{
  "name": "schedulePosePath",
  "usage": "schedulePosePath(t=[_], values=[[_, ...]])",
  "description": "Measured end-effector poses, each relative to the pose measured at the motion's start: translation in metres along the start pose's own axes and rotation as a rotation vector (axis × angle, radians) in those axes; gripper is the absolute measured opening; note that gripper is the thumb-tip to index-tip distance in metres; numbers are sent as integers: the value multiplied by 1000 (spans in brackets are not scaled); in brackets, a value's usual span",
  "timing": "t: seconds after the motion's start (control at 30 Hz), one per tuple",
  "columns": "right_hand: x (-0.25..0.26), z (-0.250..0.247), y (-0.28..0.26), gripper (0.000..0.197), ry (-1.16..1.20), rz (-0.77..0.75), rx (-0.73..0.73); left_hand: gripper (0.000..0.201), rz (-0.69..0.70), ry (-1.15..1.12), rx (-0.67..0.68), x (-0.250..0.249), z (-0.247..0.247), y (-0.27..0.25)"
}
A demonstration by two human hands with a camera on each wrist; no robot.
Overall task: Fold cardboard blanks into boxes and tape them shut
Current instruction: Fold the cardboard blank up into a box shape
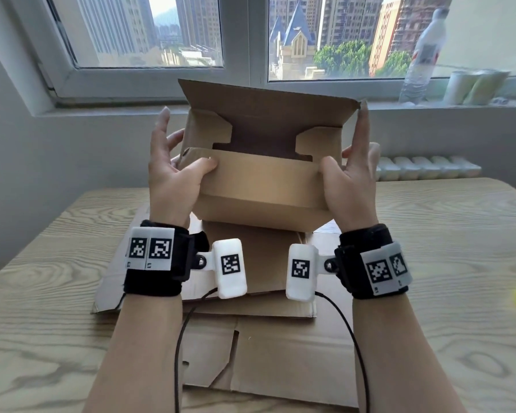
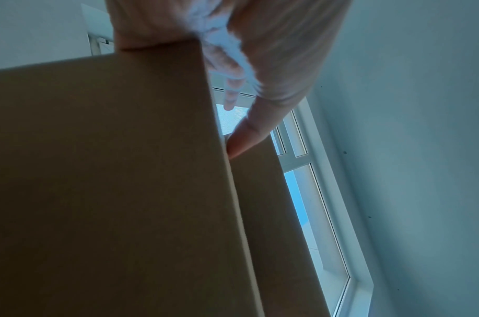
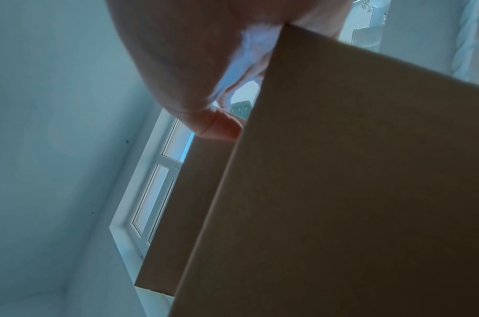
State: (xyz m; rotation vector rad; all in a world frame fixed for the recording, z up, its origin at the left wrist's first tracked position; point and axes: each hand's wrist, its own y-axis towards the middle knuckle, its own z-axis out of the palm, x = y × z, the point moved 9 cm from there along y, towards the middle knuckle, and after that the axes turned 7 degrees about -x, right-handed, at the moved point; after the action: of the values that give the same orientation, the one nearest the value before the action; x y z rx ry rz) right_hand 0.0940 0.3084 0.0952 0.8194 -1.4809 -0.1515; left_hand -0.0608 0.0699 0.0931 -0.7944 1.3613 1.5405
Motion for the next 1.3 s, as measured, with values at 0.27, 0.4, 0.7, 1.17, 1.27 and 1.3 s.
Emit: schedulePosePath(t=[0.27, 0.4, 0.7, 1.17, 1.27, 1.3], values=[[2, -10, -1, 38, -11, -33, -98, 86, 51, 83, 20, -9, 6, -3], [0, -6, -2, 34, 11, -51, -89, 71, 44, 72, 39, -10, 10, -3], [-11, -6, 0, 27, -16, -94, -246, 48, 107, 167, -94, -7, -4, 2], [-44, 18, -6, 57, -146, 114, -51, 46, -61, 576, 101, 32, 9, 4], [-49, 19, -8, 49, -99, 159, -39, 42, -52, 648, 137, 38, 12, 4], [-50, 20, -8, 47, -85, 166, -34, 42, -48, 655, 146, 39, 12, 5]])
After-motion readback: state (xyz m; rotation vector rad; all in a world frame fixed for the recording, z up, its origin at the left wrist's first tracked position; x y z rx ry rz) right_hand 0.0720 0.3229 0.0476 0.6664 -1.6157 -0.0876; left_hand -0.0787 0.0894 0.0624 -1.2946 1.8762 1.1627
